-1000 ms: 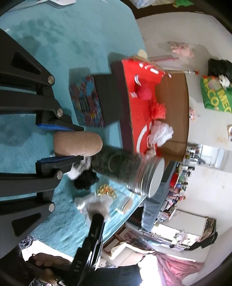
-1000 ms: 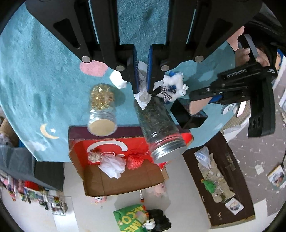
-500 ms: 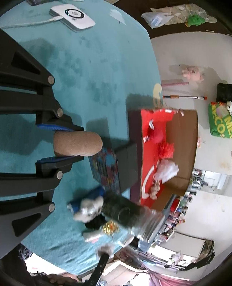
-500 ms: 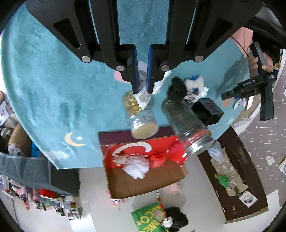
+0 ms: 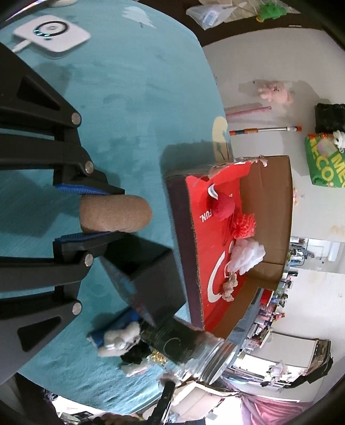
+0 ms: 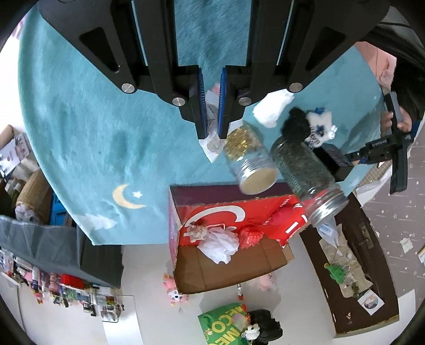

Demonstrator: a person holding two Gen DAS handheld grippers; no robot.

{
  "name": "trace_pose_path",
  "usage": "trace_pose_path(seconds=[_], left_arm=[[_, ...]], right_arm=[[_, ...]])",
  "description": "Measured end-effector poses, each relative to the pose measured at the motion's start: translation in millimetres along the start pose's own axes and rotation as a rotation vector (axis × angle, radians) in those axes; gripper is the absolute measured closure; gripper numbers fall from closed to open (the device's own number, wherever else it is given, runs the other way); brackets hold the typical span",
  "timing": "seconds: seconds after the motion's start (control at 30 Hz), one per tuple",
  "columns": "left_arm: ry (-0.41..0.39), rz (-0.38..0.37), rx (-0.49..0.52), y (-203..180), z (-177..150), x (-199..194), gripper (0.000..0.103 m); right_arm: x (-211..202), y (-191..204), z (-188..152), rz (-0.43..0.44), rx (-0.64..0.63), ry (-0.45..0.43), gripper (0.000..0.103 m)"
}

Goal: Organize soft objects
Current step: 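Carry the white pouch with the right tool while the left tool carries the beige sponge into the box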

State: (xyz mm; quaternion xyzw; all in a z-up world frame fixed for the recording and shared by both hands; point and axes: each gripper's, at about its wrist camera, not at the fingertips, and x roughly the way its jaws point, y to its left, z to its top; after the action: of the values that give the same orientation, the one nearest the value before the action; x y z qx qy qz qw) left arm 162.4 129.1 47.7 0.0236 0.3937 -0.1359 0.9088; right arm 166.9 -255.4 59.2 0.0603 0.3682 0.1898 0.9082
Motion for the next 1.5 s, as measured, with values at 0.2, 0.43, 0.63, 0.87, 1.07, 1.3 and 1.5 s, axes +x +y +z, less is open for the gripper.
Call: trace_pose_path(seconds=[0.2, 0.43, 0.63, 0.87, 1.07, 1.3, 1.5], left_arm=[[0.01, -0.019, 0.016, 14, 12, 9, 0.078], [0.006, -0.046, 0.079, 18, 26, 17, 0.078], [0.002, -0.078, 0.096, 20, 38, 20, 0.078], [-0.021, -0.106, 0.119, 15, 62, 15, 0.078], [-0.001, -0.141, 0.123, -9, 98, 24, 0.078], [0.08, -0.135, 0.164, -58, 155, 58, 0.078], [0.179, -0.09, 0.174, -79, 188, 103, 0.078]], right_arm=[[13, -9, 15, 0.019, -0.013, 0.009, 0.095], [26, -15, 37, 0.066, -0.038, 0.012, 0.095], [33, -16, 55, 0.108, -0.07, 0.005, 0.095], [42, -10, 78, 0.137, -0.099, 0.002, 0.095], [57, -1, 105, 0.174, -0.099, 0.027, 0.095], [110, 19, 156, 0.175, -0.102, 0.146, 0.095], [160, 29, 189, 0.16, -0.083, 0.245, 0.095]])
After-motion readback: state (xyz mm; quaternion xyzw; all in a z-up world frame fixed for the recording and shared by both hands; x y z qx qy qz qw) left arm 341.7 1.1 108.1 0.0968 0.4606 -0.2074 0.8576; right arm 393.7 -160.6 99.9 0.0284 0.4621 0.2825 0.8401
